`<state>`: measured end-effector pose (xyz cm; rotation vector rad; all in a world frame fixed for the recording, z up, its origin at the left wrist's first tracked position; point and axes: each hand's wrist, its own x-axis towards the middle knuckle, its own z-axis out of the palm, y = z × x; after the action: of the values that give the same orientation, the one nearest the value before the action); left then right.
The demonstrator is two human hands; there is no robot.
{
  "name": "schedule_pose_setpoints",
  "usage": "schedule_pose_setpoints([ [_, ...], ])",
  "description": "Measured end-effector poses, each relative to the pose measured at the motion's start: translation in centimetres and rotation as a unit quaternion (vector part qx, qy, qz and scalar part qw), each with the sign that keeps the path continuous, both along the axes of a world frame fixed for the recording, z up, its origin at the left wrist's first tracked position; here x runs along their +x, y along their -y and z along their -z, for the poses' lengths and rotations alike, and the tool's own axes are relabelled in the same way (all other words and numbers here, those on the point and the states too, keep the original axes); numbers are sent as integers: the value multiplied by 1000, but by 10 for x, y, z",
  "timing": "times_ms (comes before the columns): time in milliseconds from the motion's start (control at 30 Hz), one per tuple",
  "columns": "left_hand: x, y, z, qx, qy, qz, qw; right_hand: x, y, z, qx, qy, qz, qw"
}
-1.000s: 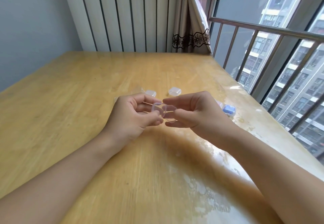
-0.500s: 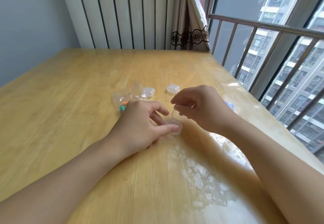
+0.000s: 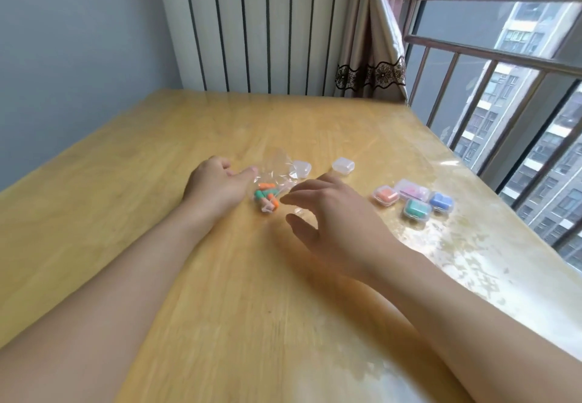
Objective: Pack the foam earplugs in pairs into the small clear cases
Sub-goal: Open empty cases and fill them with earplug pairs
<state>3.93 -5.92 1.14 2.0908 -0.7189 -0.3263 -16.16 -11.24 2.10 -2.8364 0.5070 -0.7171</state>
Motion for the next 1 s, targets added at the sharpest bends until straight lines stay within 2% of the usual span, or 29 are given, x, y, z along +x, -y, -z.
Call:
schedule_pose_setpoints([
  [100, -5, 5, -1, -45, -50, 44, 997, 4, 6, 4, -12, -55, 21, 998],
  [200, -8, 8, 1, -42, -66, 68, 995, 1, 10, 8, -25, -98, 23, 995],
  [400, -3, 10, 2, -6, -64, 83, 994, -1, 6, 2, -13, -117, 13, 993],
  [567, -5, 7, 0, -80, -107, 96, 986, -6, 4, -2, 16, -115, 14, 993],
  [767, -15, 7, -8, -233, -220, 96, 942, -10, 3, -3, 35, -107, 4, 994],
  [1000, -20, 4, -8, -250, -195, 128, 940, -11, 9, 1, 31, -82, -14, 996],
])
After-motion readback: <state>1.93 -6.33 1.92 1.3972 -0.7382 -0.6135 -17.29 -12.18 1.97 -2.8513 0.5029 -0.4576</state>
